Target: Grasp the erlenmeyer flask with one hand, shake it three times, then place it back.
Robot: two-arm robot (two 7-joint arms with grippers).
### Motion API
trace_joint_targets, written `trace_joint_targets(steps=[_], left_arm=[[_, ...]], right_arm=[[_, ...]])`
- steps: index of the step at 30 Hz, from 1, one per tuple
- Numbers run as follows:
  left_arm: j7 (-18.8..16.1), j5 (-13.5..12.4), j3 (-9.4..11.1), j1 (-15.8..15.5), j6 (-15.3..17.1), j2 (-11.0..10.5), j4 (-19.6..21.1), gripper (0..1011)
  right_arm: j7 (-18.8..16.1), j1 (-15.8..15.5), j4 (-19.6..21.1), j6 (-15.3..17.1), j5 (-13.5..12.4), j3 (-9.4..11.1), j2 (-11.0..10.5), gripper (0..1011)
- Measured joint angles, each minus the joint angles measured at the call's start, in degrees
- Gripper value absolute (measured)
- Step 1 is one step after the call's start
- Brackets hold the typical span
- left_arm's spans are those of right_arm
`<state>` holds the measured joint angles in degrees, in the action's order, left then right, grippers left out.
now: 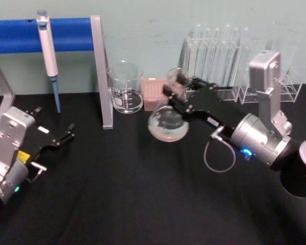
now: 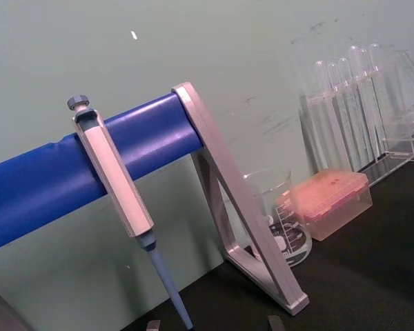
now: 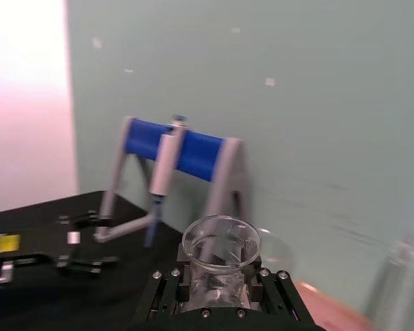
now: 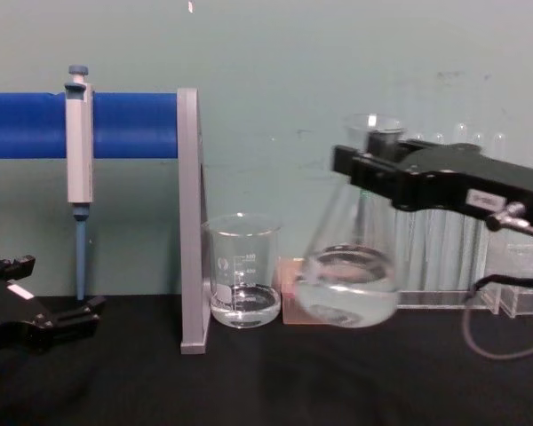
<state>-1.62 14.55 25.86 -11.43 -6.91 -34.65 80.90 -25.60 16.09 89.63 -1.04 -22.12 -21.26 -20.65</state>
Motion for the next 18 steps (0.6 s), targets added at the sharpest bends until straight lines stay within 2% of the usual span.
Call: trace_joint_targets(steps=[11, 18], left_arm=[[0.0, 0.0, 0.0, 0.0, 0.0, 0.0, 0.0, 1001], [0.0, 0.0, 0.0, 0.0, 0.0, 0.0, 0.0, 1001]], right_arm=[[-9.34, 3.66, -2.16, -2.18, -3.58, -5.57, 0.01, 450], [-11.19, 4.75, -2.93, -3.01, -4.97, -7.17, -0.17, 450]])
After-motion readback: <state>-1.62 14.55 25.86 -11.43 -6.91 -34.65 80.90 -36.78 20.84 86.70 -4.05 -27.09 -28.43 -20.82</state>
